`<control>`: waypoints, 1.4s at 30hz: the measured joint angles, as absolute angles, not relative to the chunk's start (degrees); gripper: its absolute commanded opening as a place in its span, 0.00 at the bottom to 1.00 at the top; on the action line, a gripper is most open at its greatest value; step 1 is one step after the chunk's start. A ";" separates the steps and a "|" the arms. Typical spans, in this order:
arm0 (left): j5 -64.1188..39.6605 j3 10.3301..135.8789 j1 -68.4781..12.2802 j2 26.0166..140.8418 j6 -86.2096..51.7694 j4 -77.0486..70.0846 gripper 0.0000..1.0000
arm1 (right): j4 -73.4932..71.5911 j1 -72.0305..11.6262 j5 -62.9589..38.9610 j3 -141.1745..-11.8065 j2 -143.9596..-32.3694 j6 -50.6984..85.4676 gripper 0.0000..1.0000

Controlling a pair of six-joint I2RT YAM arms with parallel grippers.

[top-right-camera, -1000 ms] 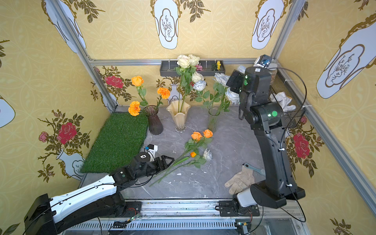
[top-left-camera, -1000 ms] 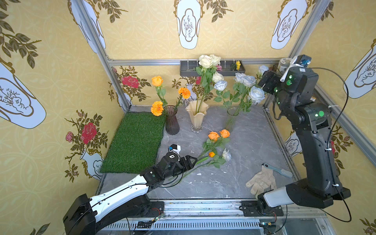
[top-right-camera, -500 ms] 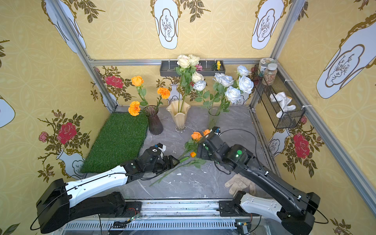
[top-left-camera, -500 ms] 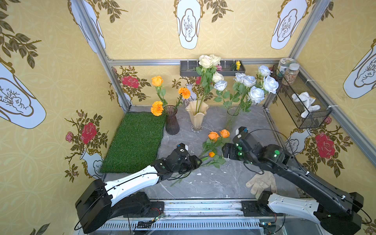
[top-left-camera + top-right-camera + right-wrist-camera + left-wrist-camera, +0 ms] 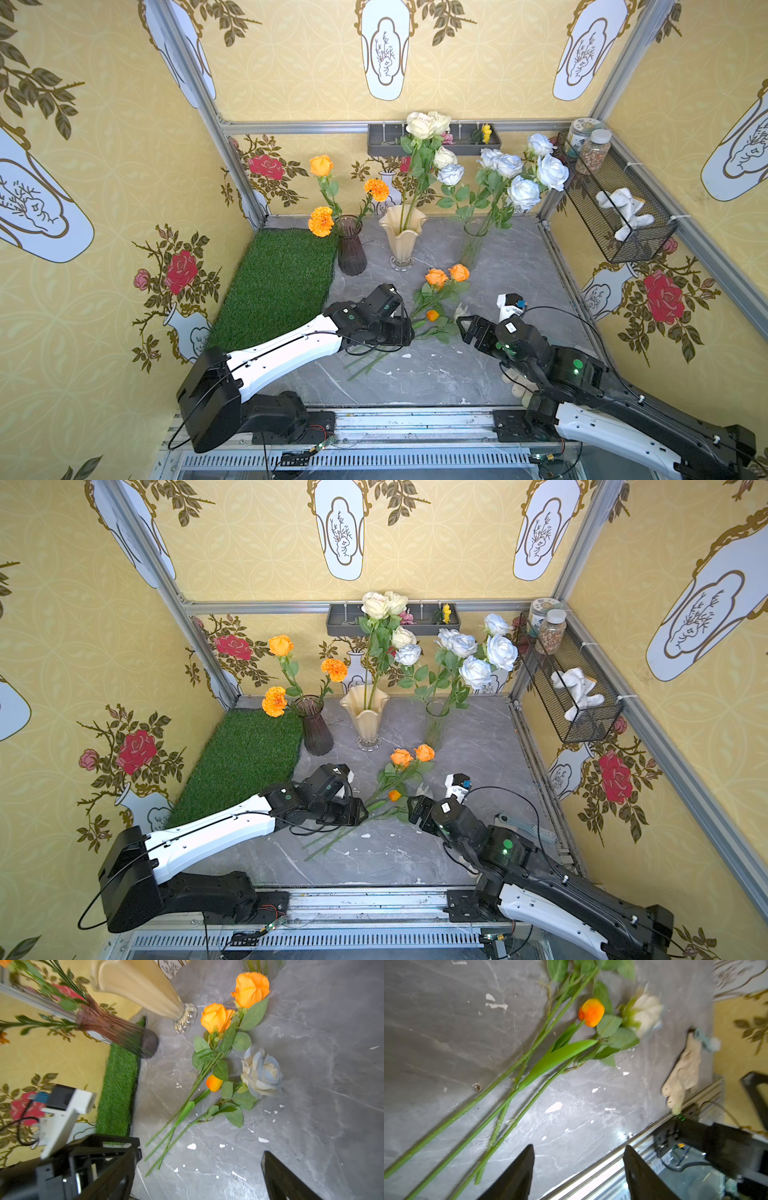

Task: Arrange the flowers in different vases according to their colors
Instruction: Pick up the flower at the center of the board.

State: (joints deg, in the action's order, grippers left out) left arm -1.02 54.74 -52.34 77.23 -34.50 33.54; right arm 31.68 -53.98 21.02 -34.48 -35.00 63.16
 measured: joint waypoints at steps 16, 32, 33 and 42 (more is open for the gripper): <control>3.27 74.35 -57.71 105.80 -21.50 42.63 0.57 | 26.65 -48.66 21.69 -28.23 -30.09 62.63 0.97; 4.08 78.61 -55.68 112.92 -15.42 44.73 0.47 | 25.28 -41.58 13.82 -26.37 -28.34 62.30 0.97; 4.08 78.76 -55.57 113.40 -15.22 44.84 0.46 | 25.28 -41.58 13.74 -26.33 -28.45 62.30 0.97; 3.25 80.42 -54.70 115.37 -14.81 46.57 0.41 | 25.26 -41.47 13.54 -26.30 -28.58 62.30 0.97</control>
State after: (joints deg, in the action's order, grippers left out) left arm 3.25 80.42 -54.70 115.37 -14.81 46.57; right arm 25.26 -41.47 13.54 -26.30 -28.58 62.30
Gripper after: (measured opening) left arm 0.418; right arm 0.968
